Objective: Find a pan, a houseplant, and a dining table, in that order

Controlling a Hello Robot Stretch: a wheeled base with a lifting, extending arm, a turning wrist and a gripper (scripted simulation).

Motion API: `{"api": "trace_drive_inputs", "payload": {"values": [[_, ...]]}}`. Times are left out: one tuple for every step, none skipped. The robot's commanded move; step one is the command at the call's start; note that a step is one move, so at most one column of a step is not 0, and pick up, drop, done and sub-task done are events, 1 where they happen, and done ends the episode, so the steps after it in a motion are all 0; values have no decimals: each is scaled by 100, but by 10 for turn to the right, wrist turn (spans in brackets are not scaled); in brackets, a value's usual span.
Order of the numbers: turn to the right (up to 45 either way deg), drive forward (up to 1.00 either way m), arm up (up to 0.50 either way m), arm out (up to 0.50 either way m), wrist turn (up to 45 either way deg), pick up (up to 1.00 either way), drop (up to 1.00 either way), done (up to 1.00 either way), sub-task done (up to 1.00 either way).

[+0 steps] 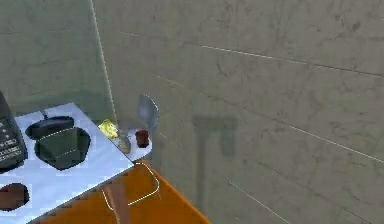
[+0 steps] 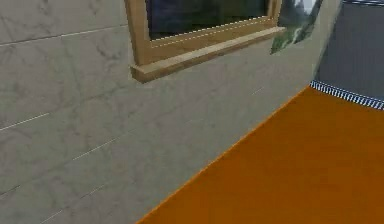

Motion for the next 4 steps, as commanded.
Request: {"api": "trace_drive_inputs", "payload": {"values": [[-360,0,0,0,0,0,0,0,0],[0,0,0,0,0,0,0,0,100],[-450,0,0,0,0,0,0,0,0],[-450,0,0,0,0,0,0,0,0]]}}
